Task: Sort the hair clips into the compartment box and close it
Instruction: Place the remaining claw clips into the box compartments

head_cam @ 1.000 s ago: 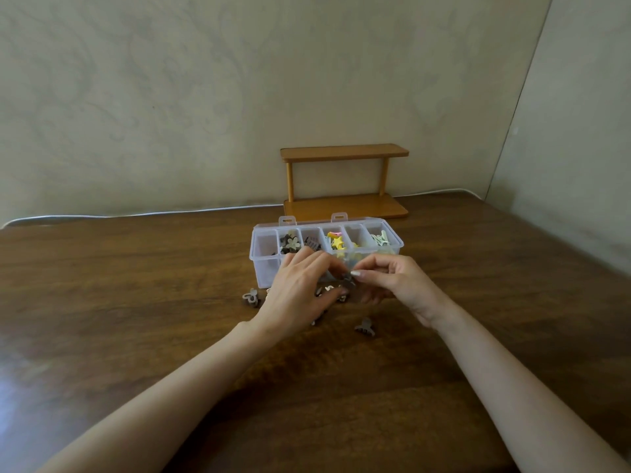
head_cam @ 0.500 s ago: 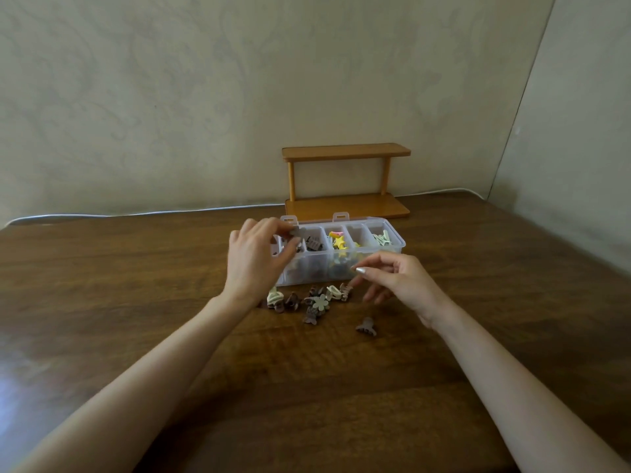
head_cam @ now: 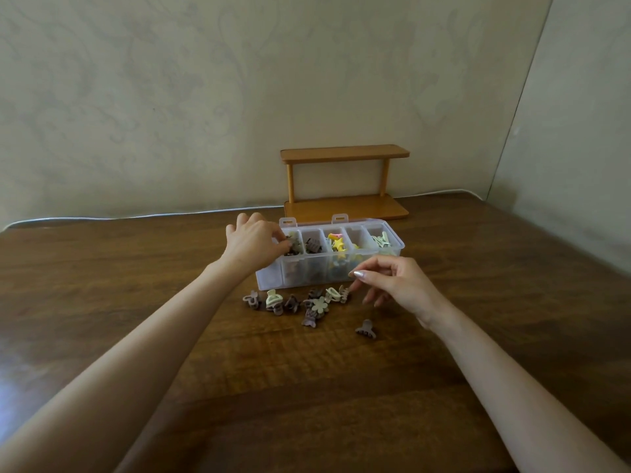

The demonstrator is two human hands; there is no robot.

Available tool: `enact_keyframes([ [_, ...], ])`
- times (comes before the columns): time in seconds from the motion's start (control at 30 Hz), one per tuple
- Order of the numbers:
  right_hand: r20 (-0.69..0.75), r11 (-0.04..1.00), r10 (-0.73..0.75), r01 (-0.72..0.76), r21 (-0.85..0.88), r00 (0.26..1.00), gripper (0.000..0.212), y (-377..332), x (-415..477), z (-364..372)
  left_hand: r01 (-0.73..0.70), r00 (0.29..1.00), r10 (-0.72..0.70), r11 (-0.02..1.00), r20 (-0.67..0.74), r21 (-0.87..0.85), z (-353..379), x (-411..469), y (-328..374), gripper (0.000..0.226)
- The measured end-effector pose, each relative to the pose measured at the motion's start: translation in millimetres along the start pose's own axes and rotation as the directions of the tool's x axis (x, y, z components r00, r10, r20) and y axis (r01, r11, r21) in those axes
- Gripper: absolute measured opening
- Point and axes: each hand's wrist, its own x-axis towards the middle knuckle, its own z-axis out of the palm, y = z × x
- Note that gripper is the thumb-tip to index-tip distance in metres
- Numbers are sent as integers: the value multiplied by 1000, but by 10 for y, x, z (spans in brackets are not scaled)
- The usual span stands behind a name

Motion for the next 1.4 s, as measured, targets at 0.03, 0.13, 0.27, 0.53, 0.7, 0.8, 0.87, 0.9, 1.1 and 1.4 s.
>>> enact_keyframes([
  [0.03,2,1000,0,0,-3,1000,13,1,-1,-2,2,1000,-2,1000,1,15,-3,7,9,34],
  [0.13,5,1000,3,-2,-9,1000,13,-2,-1,-1,-15,998,19,998,-63,61,32,1,65,38],
  [0.27,-14,1000,-1,0,-25,1000,10,13,8,-6,-39,996,41,999,-84,23,50,10,120,36],
  [0.53,-54,898,-126,91,-430,991,16,96,25,67,-59,997,64,993,-52,98,-5,14,129,31],
  [0.7,37,789,-147,139,-599,988,32,167,50,79,-42,999,39,995,26,95,-34,65,123,18],
  [0.8,65,755,-141,150,-638,988,31,173,47,86,-31,1000,30,995,9,93,-4,44,156,18],
  [0.87,60,759,-155,158,-631,986,21,170,45,91,-19,1000,20,995,-12,93,3,20,153,20],
  [0.9,59,761,-163,163,-628,985,16,164,45,95,-12,999,15,997,-38,73,2,2,147,20],
  [1.1,42,788,-170,161,-594,985,9,155,44,118,-249,898,182,961,-400,-122,34,-237,177,12],
  [1.4,-8,966,-131,125,-228,991,7,34,12,109,-571,821,531,779,-211,-258,307,-551,323,32],
])
